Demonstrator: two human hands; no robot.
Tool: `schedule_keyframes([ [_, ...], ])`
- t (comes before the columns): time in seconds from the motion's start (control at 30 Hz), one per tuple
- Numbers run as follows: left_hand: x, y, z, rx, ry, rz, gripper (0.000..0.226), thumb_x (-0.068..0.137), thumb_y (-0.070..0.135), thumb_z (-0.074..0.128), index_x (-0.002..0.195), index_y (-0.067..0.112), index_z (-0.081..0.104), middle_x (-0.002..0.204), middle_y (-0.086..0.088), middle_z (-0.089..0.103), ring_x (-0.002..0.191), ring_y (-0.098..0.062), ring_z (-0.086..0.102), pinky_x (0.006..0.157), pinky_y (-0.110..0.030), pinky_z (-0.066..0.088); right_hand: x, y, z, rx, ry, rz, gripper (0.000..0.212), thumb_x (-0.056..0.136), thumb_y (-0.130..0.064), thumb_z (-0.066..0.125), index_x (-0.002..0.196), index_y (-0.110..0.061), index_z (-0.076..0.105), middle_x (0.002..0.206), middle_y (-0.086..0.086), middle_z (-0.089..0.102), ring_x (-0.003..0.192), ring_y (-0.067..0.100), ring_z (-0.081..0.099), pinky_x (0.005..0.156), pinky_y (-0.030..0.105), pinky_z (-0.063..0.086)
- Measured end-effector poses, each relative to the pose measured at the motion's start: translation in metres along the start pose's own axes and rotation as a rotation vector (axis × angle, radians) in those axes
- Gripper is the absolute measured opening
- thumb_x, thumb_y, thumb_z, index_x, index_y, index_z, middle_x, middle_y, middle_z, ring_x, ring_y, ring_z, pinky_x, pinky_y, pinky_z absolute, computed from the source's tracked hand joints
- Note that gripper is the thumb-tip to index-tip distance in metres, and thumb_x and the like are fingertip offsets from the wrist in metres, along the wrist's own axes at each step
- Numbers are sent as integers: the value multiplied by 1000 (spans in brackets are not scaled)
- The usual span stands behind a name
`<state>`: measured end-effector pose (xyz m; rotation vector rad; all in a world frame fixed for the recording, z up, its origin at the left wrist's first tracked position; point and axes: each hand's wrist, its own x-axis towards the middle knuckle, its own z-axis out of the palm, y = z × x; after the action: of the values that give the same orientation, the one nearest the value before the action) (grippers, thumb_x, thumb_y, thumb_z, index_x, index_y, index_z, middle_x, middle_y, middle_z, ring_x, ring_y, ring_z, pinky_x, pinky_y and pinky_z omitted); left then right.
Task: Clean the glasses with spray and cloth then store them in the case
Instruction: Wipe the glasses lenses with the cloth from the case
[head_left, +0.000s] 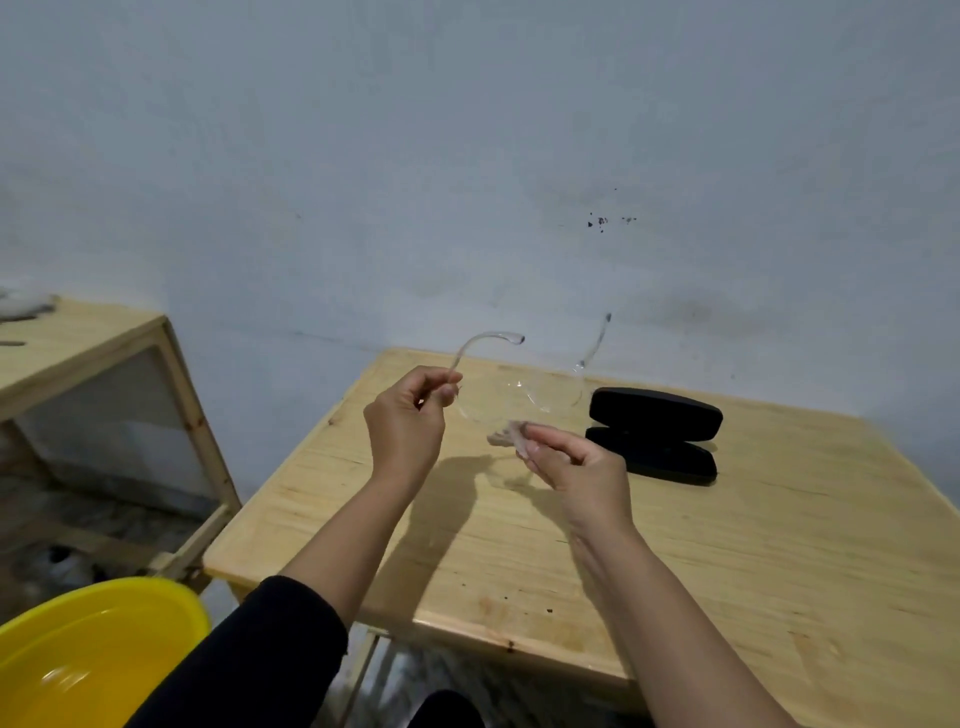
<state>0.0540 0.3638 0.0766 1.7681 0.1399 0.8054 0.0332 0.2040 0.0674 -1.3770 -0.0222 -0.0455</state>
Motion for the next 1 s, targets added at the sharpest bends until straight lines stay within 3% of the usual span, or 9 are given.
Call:
schedule_keyframes([
  [0.2,11,-20,-48,85,93,57,23,82,-4,62,84,15,73,79,11,69,72,14,60,71,-2,42,-2,9,-4,24,25,56,20,81,3,64,83,-15,73,99,12,73,99,28,67,87,32,52],
  [0.33,5,-45,-78,196,86,115,20,80,-10,61,86,4,73,88,-5,71,75,19,59,77,2,41,-8,14,-7,30,50,87,17,82,-1,65,84,-16,73,88,5,75,93,18,68,83,30,51],
  [0.43,0,-62,-92,317,65,152,19,80,-11,61,87,2,73,91,-12,73,74,9,62,76,5,40,-12,19,-11,25,97,122,15,82,-5,66,88,-16,73,88,1,74,85,12,65,72,24,49],
  [0.53,-3,-72,-99,407,34,168,22,79,-14,60,88,2,73,91,-15,73,77,-9,63,75,7,37,-13,24,-14,23,141,170,14,81,-6,67,88,-16,73,94,6,72,91,18,66,84,32,53],
  [0.63,-6,-81,-102,450,-1,177,25,80,-14,58,90,3,73,94,-16,72,78,-11,63,78,4,39,-14,27,-16,25,158,202,15,80,-5,66,86,-17,73,94,6,73,96,21,67,93,39,52],
  [0.77,-12,-87,-103,493,-77,176,27,82,-10,58,97,7,73,98,-10,71,80,-15,65,86,-25,51,-14,27,-18,20,165,206,15,80,-5,67,84,-19,73,94,6,74,95,21,68,94,40,51],
  [0.9,-17,-89,-103,533,-141,232,29,81,-8,61,103,8,71,100,-8,71,82,-12,64,83,-13,44,-13,26,-17,9,178,206,16,81,-6,67,83,-20,73,94,5,73,95,20,68,93,39,51],
  [1.0,-18,-88,-102,559,-162,256,31,81,-8,62,105,9,71,104,-8,71,82,-7,62,84,-13,44,-14,22,-17,11,180,204,15,82,-5,66,88,-17,73,93,4,73,90,18,67,88,34,53],
])
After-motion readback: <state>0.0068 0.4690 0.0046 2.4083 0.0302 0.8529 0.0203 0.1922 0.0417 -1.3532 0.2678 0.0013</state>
